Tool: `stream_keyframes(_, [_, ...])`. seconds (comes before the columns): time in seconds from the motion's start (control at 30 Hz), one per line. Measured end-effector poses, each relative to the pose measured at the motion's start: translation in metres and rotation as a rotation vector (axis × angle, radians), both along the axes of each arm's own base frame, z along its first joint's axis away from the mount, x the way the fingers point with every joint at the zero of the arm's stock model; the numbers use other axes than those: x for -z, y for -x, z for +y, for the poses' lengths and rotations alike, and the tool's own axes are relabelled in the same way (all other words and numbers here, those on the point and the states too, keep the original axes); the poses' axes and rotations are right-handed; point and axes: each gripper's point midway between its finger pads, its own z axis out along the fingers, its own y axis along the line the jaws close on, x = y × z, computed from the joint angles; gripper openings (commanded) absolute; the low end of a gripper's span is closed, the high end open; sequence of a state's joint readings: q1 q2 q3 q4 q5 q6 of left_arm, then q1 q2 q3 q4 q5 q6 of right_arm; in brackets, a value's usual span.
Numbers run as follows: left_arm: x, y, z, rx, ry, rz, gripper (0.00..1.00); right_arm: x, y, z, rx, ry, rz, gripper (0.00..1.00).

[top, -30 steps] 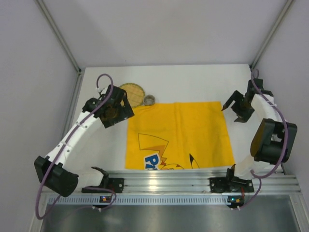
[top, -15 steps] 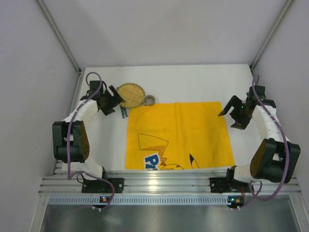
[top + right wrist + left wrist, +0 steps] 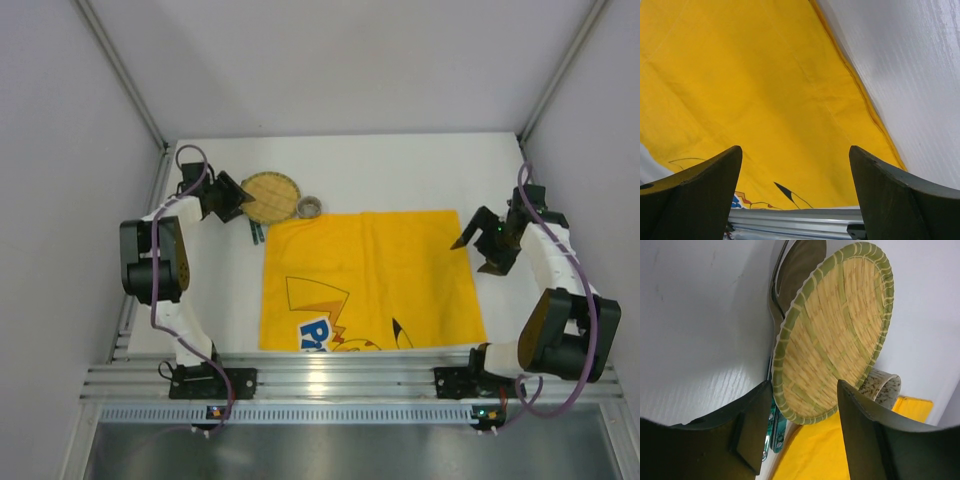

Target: Set the dinner table for one person

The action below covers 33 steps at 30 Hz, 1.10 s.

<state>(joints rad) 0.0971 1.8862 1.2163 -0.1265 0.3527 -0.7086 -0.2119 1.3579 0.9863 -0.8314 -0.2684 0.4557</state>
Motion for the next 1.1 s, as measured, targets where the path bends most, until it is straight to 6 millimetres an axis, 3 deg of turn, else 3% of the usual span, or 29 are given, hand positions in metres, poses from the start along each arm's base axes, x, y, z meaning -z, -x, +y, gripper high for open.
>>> stream_keyframes(0.23, [0.018, -0.011, -0.001, 0.005, 0.017, 0.017, 0.43, 0.008, 0.001, -0.003, -0.005, 0.012, 0.027, 0.88])
stream_keyframes(0.43, [0.026, -0.019, -0.003, 0.005, 0.041, 0.019, 0.2, 0.013, 0.002, -0.006, -0.005, 0.027, 0.046, 0.88])
stream_keyframes(0.5, [0.024, -0.023, -0.004, 0.01, 0.061, 0.007, 0.03, 0.014, 0.002, -0.006, -0.005, 0.029, 0.051, 0.88])
stream_keyframes(0.53, [0.02, -0.026, -0.006, 0.015, 0.082, -0.008, 0.0, 0.015, 0.002, -0.006, -0.005, 0.029, 0.053, 0.88])
stream_keyframes(0.67, [0.002, -0.039, -0.004, 0.025, 0.101, -0.071, 0.0, 0.017, 0.002, -0.007, -0.004, 0.029, 0.063, 0.87])
stream_keyframes(0.87, [-0.011, -0.043, 0.008, 0.012, 0.161, -0.09, 0.0, 0.02, 0.001, -0.007, -0.004, 0.029, 0.073, 0.87])
stream_keyframes(1.1, [-0.08, -0.07, 0.007, 0.018, 0.242, -0.224, 0.0, 0.009, -0.015, -0.011, -0.001, 0.035, 0.038, 0.87])
